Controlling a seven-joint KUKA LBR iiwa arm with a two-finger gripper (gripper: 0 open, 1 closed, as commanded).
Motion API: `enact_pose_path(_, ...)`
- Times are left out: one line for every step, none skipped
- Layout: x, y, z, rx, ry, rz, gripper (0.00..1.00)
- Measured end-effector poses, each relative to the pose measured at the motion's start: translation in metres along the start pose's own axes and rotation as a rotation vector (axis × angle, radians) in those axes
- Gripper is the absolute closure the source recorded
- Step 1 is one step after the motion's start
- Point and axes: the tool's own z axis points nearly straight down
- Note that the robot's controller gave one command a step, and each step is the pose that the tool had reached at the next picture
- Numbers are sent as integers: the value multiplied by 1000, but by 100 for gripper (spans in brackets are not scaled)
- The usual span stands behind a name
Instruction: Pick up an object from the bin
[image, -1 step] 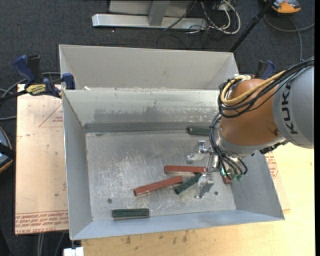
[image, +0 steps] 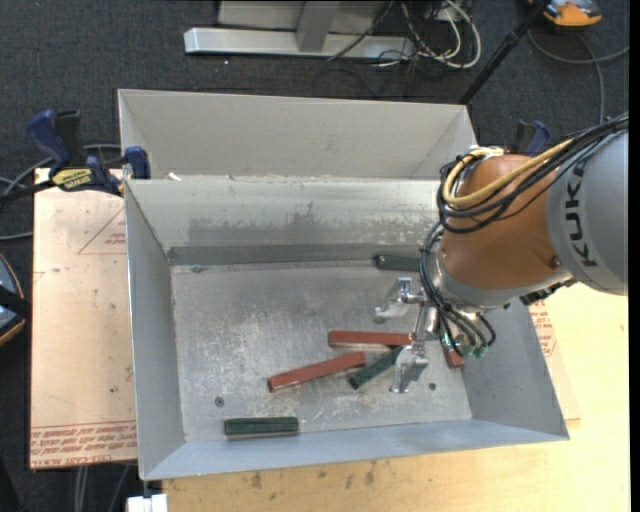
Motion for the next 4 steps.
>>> enact_pose_path(-42,6,92,-1,-15,-109,100)
enact_pose_path(-42,6,92,-1,-15,-109,100)
enact_pose_path(-38,10,-21,0,-3,-170,100)
enact_pose_path(-38,10,-21,0,-2,-170,0)
